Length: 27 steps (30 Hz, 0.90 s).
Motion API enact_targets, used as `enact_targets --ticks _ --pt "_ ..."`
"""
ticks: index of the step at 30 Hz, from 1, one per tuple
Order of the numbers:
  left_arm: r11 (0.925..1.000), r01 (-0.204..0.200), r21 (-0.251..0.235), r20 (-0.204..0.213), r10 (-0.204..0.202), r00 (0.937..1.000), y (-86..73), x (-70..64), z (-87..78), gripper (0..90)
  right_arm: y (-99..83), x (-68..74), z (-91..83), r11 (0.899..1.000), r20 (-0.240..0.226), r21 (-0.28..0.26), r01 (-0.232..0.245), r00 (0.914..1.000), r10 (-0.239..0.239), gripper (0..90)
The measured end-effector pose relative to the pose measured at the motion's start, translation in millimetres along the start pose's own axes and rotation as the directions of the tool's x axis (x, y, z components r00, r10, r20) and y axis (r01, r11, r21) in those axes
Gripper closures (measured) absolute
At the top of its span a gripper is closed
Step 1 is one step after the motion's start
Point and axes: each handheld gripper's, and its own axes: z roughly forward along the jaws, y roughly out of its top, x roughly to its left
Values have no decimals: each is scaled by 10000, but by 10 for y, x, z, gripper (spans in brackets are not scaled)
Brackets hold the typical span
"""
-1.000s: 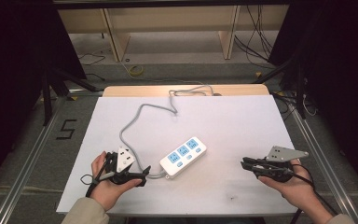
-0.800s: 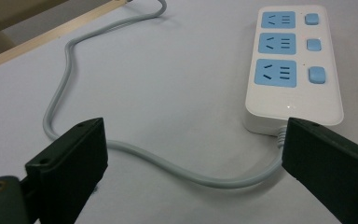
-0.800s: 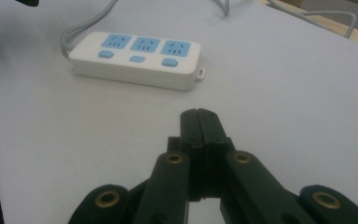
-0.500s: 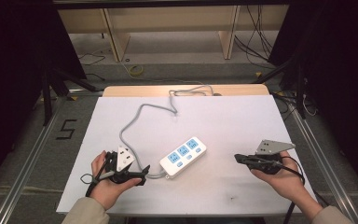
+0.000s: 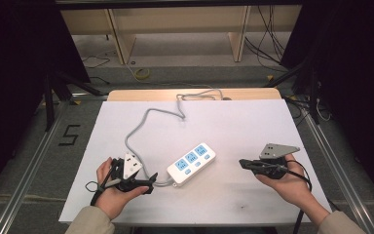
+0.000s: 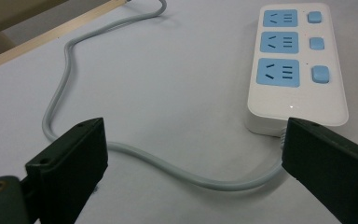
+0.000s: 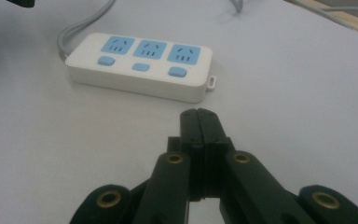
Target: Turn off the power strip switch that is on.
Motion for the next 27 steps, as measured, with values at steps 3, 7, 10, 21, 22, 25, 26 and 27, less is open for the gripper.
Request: enact_targets --ticks 3,7,10,21,22,25,26,27 --pt "10000 37 -12 5 -37 10000 -3 0 0 64 13 0 14 10000 -13 -3 -10 10000 10 900" --pt "10000 28 0 25 -28 10000 -7 4 4 64 47 -9 39 10000 -2 0 -43 10000 43 900" --pt "10000 54 -18 37 -54 10000 -4 -1 1 65 67 -12 67 10000 -25 -13 -2 10000 2 900" --pt "10000 -1 -32 65 1 10000 -1 -1 4 65 131 -2 152 9999 -163 38 -149 9998 150 900" --pt "10000 -13 1 78 13 10000 -2 -1 3 65 140 2 161 9999 -173 54 -130 9998 131 900" --pt "10000 12 -29 53 -12 10000 -3 0 5 65 167 14 193 10000 -249 67 -61 9997 63 900" --pt "10000 17 -29 51 -17 10000 -3 1 5 65 176 19 204 10000 -255 61 -41 9997 42 900" --pt "10000 9 -22 50 -9 10000 -3 1 5 65 184 25 215 10000 -289 70 -44 9996 46 900"
